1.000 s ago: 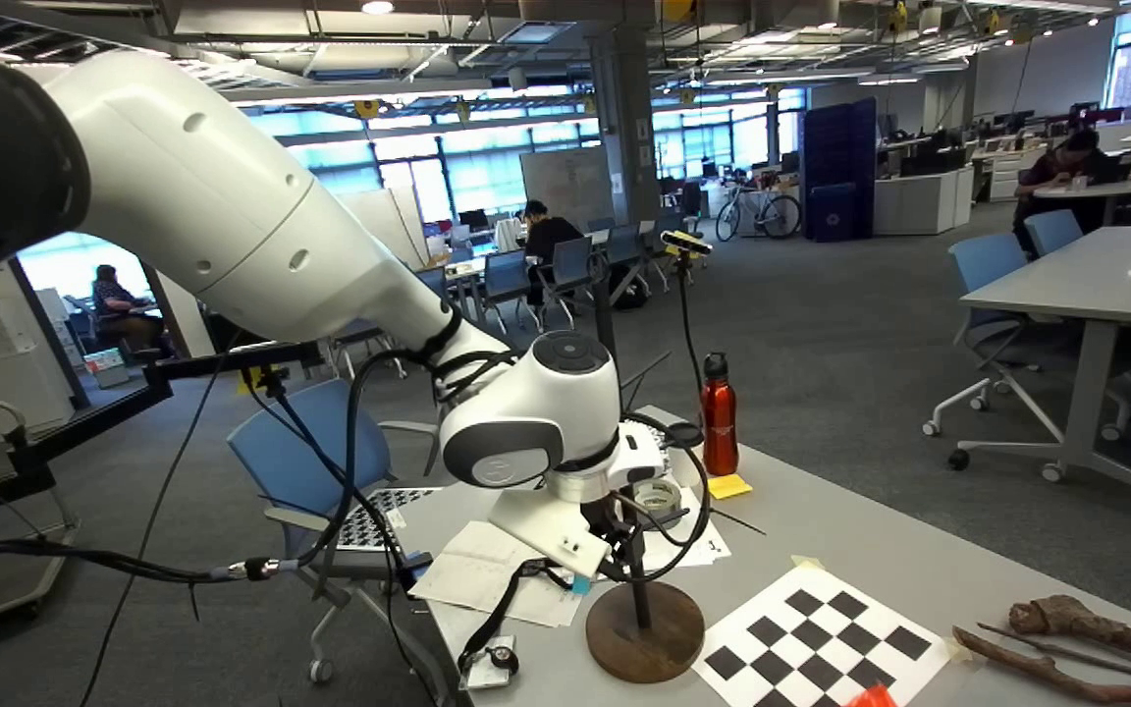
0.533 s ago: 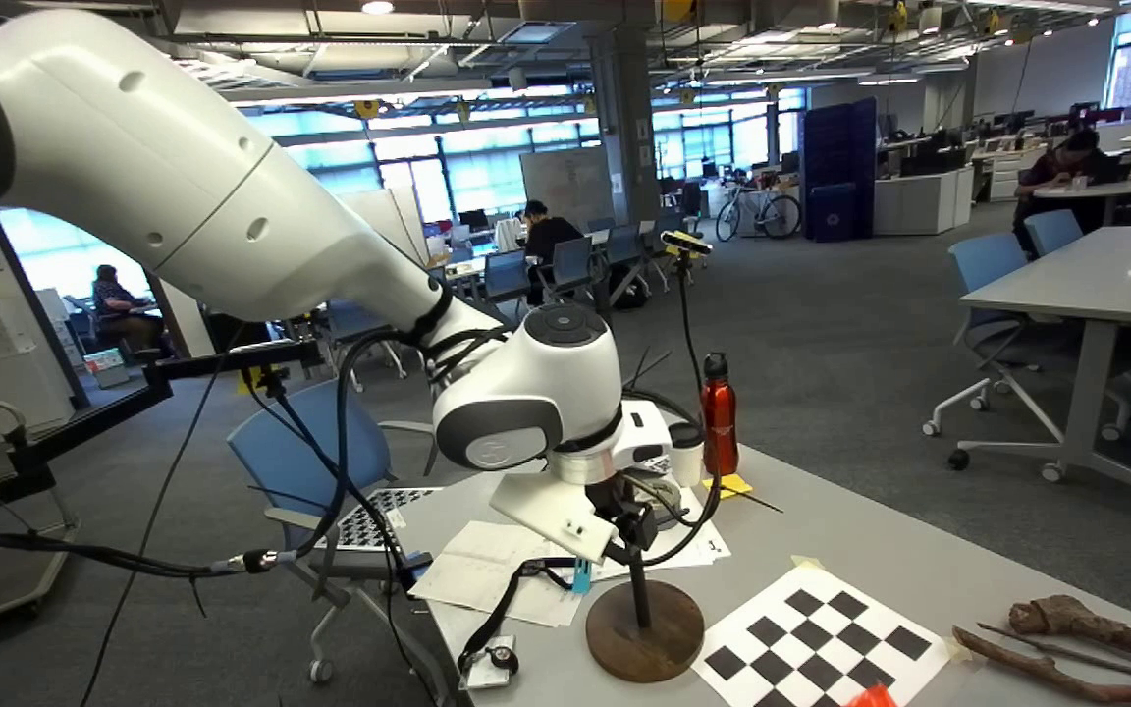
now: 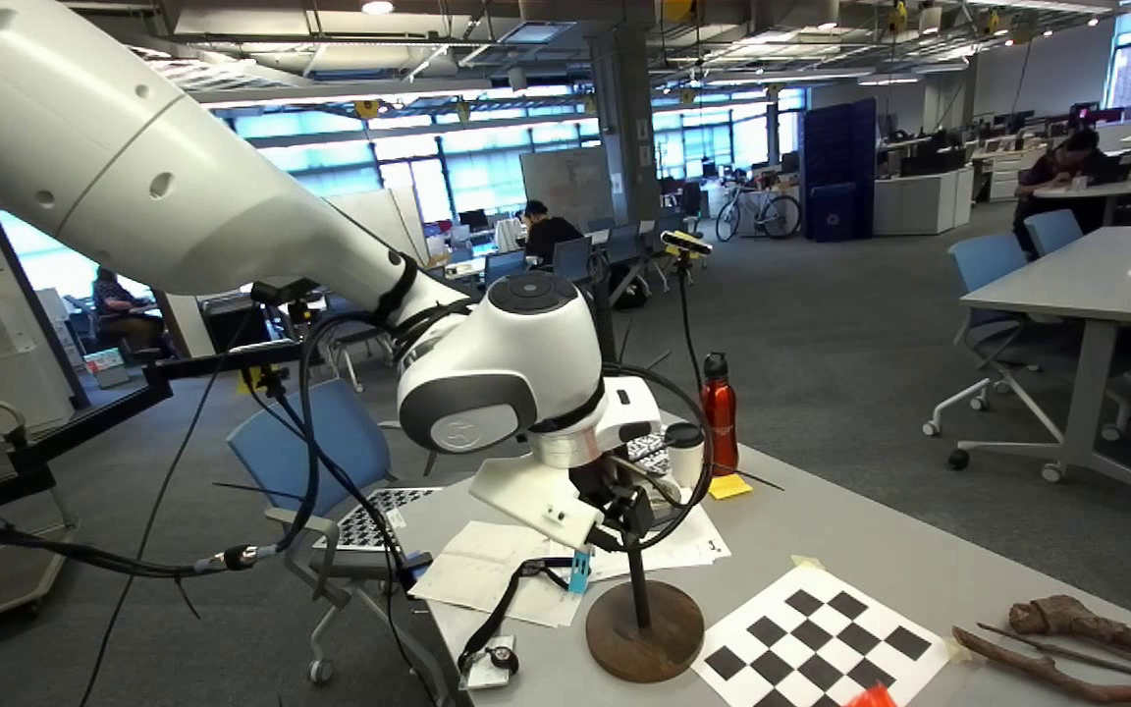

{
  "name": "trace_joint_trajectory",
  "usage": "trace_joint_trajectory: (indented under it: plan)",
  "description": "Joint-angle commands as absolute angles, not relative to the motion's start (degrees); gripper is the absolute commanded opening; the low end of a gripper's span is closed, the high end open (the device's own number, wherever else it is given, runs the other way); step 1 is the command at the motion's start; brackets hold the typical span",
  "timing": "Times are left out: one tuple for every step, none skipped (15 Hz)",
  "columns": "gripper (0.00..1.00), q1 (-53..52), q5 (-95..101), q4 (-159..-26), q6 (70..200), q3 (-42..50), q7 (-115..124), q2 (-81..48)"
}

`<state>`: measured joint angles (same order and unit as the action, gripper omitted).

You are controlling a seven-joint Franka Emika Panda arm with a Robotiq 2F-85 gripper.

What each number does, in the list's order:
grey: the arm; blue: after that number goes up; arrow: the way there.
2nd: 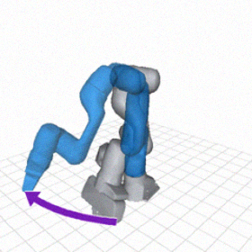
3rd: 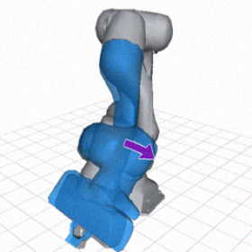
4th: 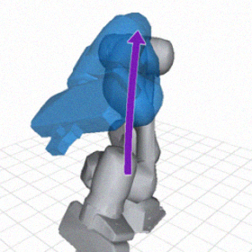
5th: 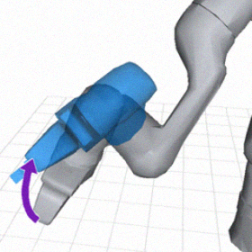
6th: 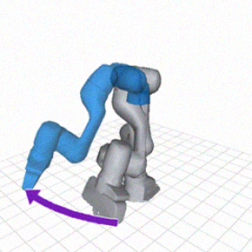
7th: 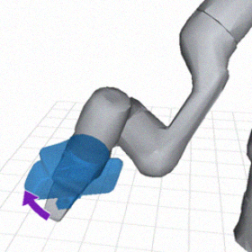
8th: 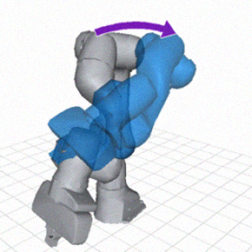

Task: Get the blue peg and hang it on the lowest handle of the bar

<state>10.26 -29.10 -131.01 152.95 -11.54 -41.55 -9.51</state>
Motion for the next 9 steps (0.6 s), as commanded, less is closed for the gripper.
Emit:
trace_joint_trajectory:
  plan:
    - [1.0,8.32,-30.29,-135.9,152.79,-9.27,-41.82,-2.64]
    - [1.0,7.88,-30.5,-136.75,152.89,-8.75,-41.88,-1.25]
    - [1.0,7.35,-30.64,-137.49,153.01,-8.18,-41.79,0.09]
    - [1.0,6.75,-30.78,-138.13,153.1,-7.59,-41.79,1.35]
    - [1.0,6.05,-30.92,-138.73,153.1,-6.98,-41.78,2.59]
    - [1.0,5.27,-31.03,-139.2,153.18,-6.34,-41.71,3.7]
    - [1.0,4.4,-31.04,-139.74,153.3,-5.74,-41.65,4.81]
    - [1.0,3.55,-31.03,-140.17,153.36,-5.14,-41.38,5.77]
    - [1.0,2.65,-30.97,-140.64,153.47,-4.58,-41.17,6.75]
